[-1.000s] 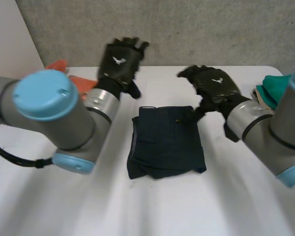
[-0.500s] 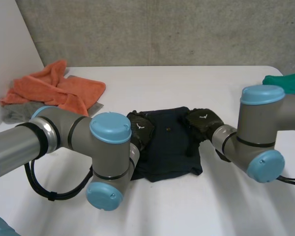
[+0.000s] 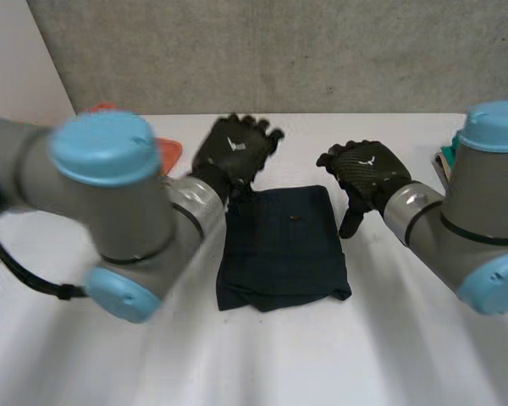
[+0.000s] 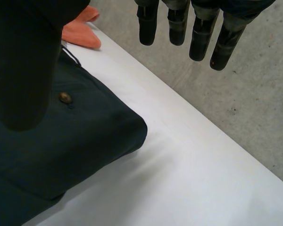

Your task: Fold the laundry.

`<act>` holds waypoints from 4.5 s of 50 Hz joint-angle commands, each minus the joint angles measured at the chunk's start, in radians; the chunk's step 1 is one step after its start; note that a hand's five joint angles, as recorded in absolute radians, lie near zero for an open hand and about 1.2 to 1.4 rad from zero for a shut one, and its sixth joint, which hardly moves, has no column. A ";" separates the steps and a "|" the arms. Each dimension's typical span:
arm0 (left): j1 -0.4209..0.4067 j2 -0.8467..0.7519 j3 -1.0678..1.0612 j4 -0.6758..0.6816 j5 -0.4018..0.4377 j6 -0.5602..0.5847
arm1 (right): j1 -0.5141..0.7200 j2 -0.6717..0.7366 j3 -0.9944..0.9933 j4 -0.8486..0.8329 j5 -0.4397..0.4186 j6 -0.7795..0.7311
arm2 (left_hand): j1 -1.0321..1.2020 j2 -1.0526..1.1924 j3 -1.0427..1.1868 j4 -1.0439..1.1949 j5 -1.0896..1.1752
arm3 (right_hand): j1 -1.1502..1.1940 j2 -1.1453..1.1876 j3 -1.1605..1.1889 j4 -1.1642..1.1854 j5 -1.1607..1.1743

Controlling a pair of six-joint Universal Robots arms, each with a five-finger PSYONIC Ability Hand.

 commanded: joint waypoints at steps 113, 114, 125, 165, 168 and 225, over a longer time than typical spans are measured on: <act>0.148 0.373 -0.237 0.008 0.492 -0.209 | -0.937 0.411 -0.258 -0.816 -0.784 0.192 | 0.003 -0.010 -0.017 -0.010 -0.030 | -0.013 -0.043 -0.039 -0.057 -0.067; 0.146 0.376 -0.238 0.010 0.492 -0.209 | -0.945 0.385 -0.244 -0.799 -0.760 0.192 | 0.003 -0.010 -0.017 -0.010 -0.030 | -0.013 -0.043 -0.039 -0.057 -0.067; 0.141 0.384 -0.238 0.010 0.492 -0.208 | -1.069 0.116 -0.122 -0.259 -0.614 0.117 | 0.000 -0.013 -0.019 -0.013 -0.033 | -0.013 -0.043 -0.039 -0.057 -0.067; 0.483 0.104 -0.067 0.120 0.310 -0.090 | -0.104 -0.179 0.458 -0.466 -0.320 -0.112 | -0.003 -0.015 -0.022 -0.016 -0.036 | -0.013 -0.043 -0.039 -0.057 -0.067; 0.554 -0.033 0.008 0.105 0.303 0.043 | -0.106 -0.160 0.469 -0.395 -0.259 -0.153 | 0.006 -0.007 -0.014 -0.007 -0.027 | -0.013 -0.043 -0.039 -0.057 -0.067; -0.087 0.071 -0.129 0.198 0.161 -0.381 | -0.273 -0.189 0.469 -0.374 -0.008 -0.134 | 1.206 1.194 1.187 1.194 1.174 | -0.013 -0.043 -0.039 -0.057 -0.067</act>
